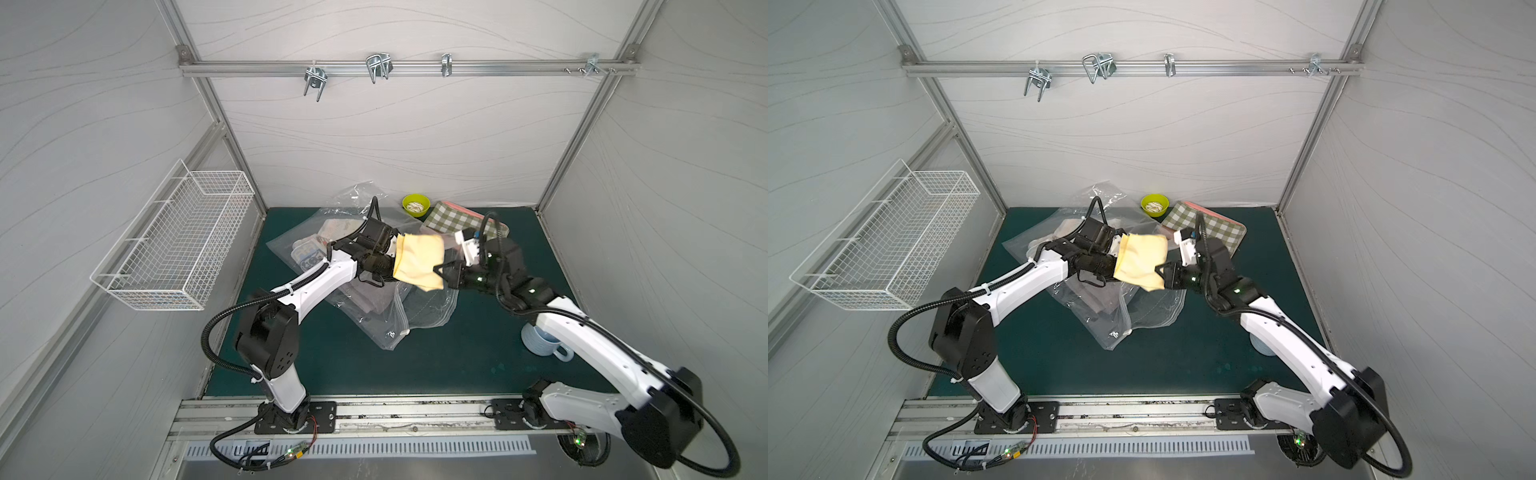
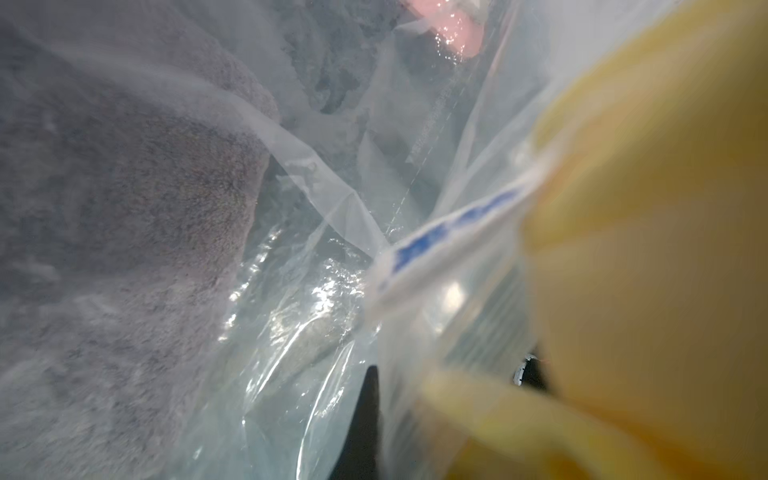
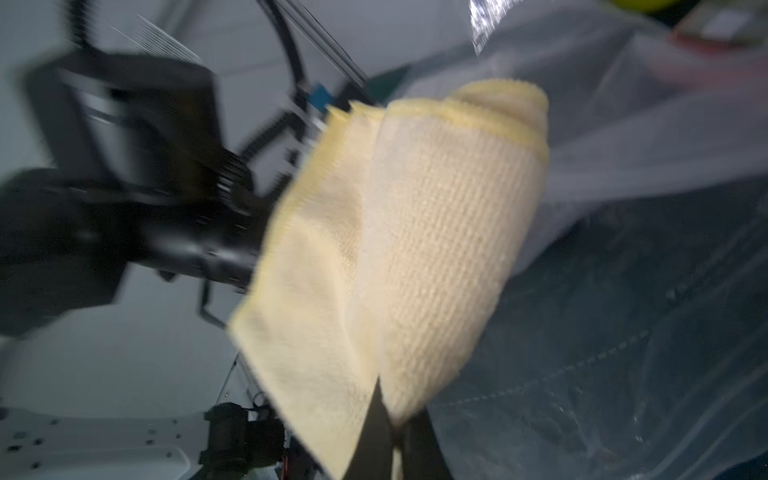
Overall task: Place the folded towel into the vacuum bag
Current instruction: Place the towel in the vacuum bag.
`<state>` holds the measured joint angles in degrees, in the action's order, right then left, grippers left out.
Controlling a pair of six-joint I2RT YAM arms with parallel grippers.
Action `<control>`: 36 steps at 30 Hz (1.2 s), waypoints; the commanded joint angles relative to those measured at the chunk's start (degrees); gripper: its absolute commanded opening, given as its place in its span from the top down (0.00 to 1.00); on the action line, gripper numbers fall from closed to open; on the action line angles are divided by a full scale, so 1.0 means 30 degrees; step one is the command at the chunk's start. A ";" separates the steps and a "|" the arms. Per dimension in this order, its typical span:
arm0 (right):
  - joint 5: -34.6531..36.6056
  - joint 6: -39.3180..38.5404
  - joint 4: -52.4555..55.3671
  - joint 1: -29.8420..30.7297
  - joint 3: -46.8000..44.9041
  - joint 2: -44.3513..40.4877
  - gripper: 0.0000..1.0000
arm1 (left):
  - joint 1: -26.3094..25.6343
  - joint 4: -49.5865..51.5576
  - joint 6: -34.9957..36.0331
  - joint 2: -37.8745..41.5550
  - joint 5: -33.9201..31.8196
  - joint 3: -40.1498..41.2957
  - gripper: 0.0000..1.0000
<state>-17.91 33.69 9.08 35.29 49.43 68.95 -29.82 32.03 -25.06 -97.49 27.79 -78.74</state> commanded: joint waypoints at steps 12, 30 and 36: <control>0.0494 0.1636 -0.2686 0.0198 -0.2804 0.6517 1.00 | -0.0719 0.1977 0.2535 0.1209 0.0744 -0.2894 1.00; 0.4944 0.2306 -0.0142 -0.0181 0.0360 0.4517 0.32 | -0.2642 0.2874 0.3871 0.0785 -0.0669 -0.2776 1.00; 0.5374 0.2124 0.2177 -0.1557 -0.1866 -0.0972 0.30 | -0.3289 0.2919 0.4306 -0.0118 -0.1380 -0.2469 1.00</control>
<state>-4.47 40.07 10.09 32.69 45.36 72.10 -38.83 41.08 -14.04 -96.29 25.02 -86.50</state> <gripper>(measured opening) 0.699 0.046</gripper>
